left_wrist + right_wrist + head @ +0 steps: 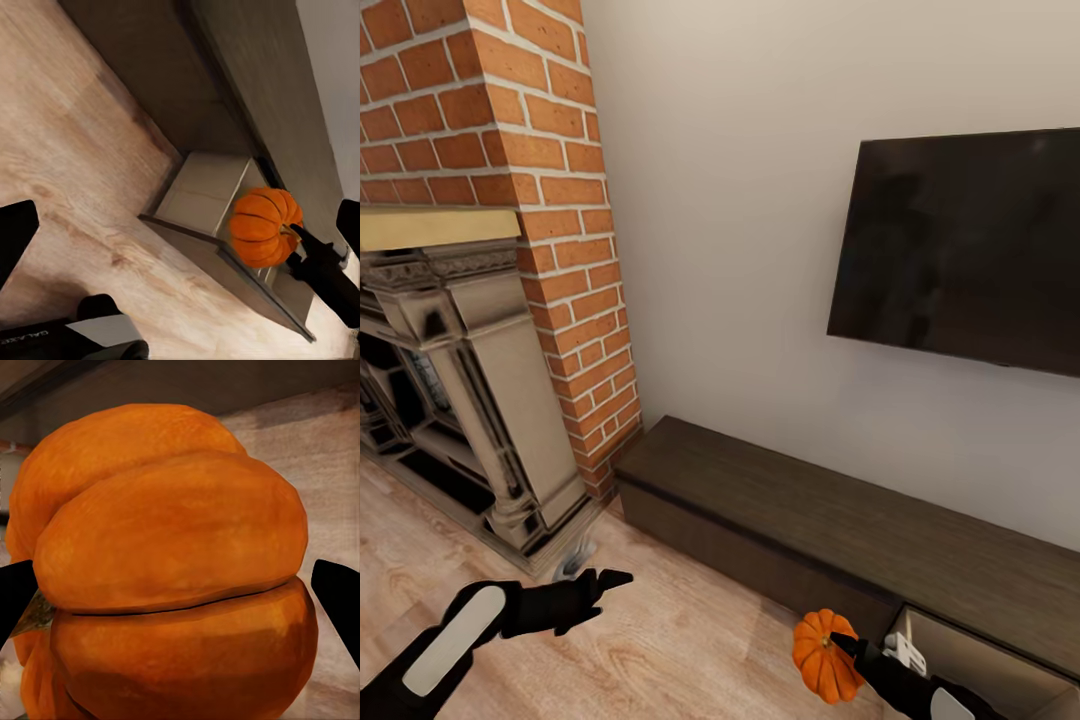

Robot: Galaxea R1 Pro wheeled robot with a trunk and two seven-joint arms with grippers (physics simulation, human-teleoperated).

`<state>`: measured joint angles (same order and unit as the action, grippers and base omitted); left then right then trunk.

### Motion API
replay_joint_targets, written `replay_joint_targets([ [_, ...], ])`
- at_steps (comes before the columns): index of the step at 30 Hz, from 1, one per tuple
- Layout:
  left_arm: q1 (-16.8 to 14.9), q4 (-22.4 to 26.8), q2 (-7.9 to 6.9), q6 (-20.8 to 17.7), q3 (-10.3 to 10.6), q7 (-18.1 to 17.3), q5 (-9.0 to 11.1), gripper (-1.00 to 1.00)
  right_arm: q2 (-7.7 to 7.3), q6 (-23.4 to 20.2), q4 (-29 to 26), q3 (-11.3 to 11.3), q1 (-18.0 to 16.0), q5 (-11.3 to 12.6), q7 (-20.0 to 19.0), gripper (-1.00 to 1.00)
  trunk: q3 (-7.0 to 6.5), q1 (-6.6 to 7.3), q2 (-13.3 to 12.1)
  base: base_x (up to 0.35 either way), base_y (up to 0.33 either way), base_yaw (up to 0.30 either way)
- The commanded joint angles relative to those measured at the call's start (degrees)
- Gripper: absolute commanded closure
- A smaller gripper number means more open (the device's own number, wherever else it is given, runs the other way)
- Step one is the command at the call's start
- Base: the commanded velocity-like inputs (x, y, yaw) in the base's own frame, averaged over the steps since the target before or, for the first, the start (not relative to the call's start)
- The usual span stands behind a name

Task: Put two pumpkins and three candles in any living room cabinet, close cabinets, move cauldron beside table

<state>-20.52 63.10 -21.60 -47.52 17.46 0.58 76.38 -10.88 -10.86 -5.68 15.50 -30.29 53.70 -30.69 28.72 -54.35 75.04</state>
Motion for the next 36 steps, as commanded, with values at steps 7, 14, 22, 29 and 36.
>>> replay_joint_targets([
  [7, -0.1, -9.3, 1.76, 7.2, 0.4, 0.0, -6.0, -1.00, -0.01, 0.5, -0.3, 0.4, 0.0, 0.6, 0.0, 1.00, 1.32, -1.54, 2.9, 0.000, 0.000, 0.000],
  [14, -0.1, -21.3, 6.24, 20.2, 0.4, -0.2, -16.7, -1.00, 0.07, 0.5, -0.6, 1.2, 0.0, 0.1, 0.1, 1.00, 2.57, -3.08, 5.7, 0.000, 0.000, 0.000],
  [22, -0.1, -25.2, 6.41, 25.4, 0.4, -2.8, -17.3, -1.00, 0.07, -0.2, -6.0, 9.6, 0.0, 0.1, 0.9, 1.00, 4.01, -4.84, 8.9, 0.000, 0.000, 0.000],
  [29, -0.1, -25.4, 6.40, 25.6, 0.5, -4.4, -17.3, -1.00, 1.64, -11.2, -16.0, 14.0, -0.2, 0.4, 4.6, 1.00, 5.27, -6.37, 11.7, 0.000, 0.000, 0.000],
  [36, -0.1, -25.4, 6.17, 25.3, 0.3, -5.3, -16.9, -1.00, 3.70, -20.2, -34.5, 13.5, -0.4, 1.4, 18.6, 1.00, 6.52, -7.91, 14.5, 0.000, 0.000, 0.000],
])
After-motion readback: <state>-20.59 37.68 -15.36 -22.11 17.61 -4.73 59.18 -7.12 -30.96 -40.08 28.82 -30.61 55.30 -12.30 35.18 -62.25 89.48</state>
